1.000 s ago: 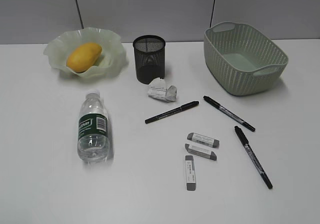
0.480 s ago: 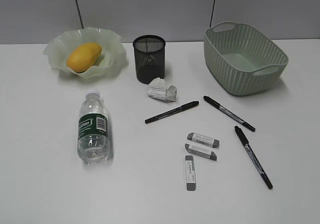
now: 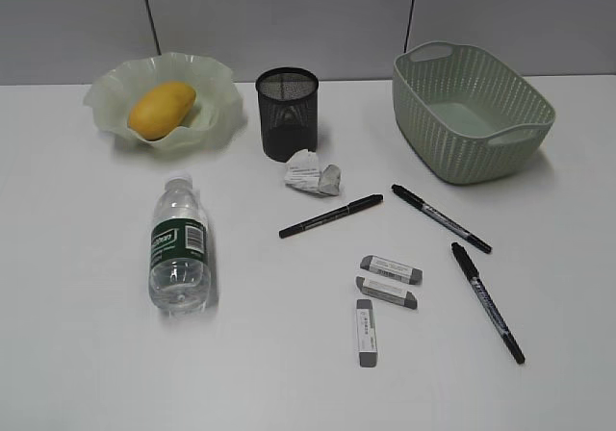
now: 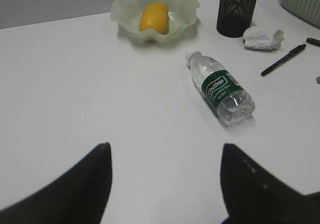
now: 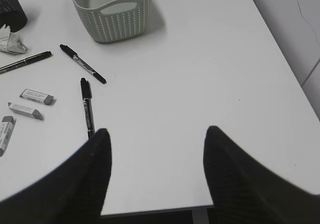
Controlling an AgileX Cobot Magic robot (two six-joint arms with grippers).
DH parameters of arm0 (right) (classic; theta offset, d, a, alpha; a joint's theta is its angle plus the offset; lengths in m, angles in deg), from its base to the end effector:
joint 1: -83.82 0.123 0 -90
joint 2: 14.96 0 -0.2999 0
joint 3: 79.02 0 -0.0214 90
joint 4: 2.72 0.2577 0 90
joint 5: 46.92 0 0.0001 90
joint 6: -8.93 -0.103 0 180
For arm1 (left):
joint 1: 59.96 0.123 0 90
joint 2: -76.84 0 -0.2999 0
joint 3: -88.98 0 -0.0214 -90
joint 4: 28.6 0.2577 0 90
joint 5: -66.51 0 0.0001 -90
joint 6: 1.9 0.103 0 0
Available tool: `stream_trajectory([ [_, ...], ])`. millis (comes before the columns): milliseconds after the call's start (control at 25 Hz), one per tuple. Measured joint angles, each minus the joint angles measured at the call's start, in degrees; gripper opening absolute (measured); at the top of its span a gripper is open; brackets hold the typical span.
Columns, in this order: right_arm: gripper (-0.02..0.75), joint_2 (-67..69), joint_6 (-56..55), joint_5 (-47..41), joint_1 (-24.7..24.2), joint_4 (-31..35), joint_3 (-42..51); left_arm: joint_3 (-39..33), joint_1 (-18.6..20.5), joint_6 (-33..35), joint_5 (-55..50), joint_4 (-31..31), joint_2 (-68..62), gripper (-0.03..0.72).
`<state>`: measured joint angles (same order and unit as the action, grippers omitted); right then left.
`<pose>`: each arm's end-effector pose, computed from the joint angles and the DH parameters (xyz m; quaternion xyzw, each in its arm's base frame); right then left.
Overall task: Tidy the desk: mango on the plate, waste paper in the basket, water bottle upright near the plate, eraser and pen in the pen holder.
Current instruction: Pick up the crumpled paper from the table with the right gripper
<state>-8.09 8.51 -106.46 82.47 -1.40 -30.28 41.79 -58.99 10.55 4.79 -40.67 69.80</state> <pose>-0.0039 0.0021 0.2782 0.0126 0.8439 0.0072 0.5362 -0.0093 -0.0191 0.2842 0.0912 0.8382 -0.0426 0.5360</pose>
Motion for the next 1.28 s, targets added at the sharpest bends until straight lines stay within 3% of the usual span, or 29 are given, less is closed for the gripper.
stream_trajectory([
  [840, 0.466, 1.18, 1.37, 0.00, 0.00, 0.56, 0.00, 0.00, 0.00, 0.00, 0.00, 0.00, 0.00, 0.497],
  [1040, 0.466, 16.27, 8.84, 0.72, 0.00, 5.29, -2.94, 0.00, 0.00, 0.00, 0.00, 0.00, 0.00, 0.489],
  [1280, 0.466, 40.58, 13.08, 1.30, 0.00, 9.07, -17.52, 0.00, 0.00, 0.00, 0.00, -0.06, 0.00, 0.482],
])
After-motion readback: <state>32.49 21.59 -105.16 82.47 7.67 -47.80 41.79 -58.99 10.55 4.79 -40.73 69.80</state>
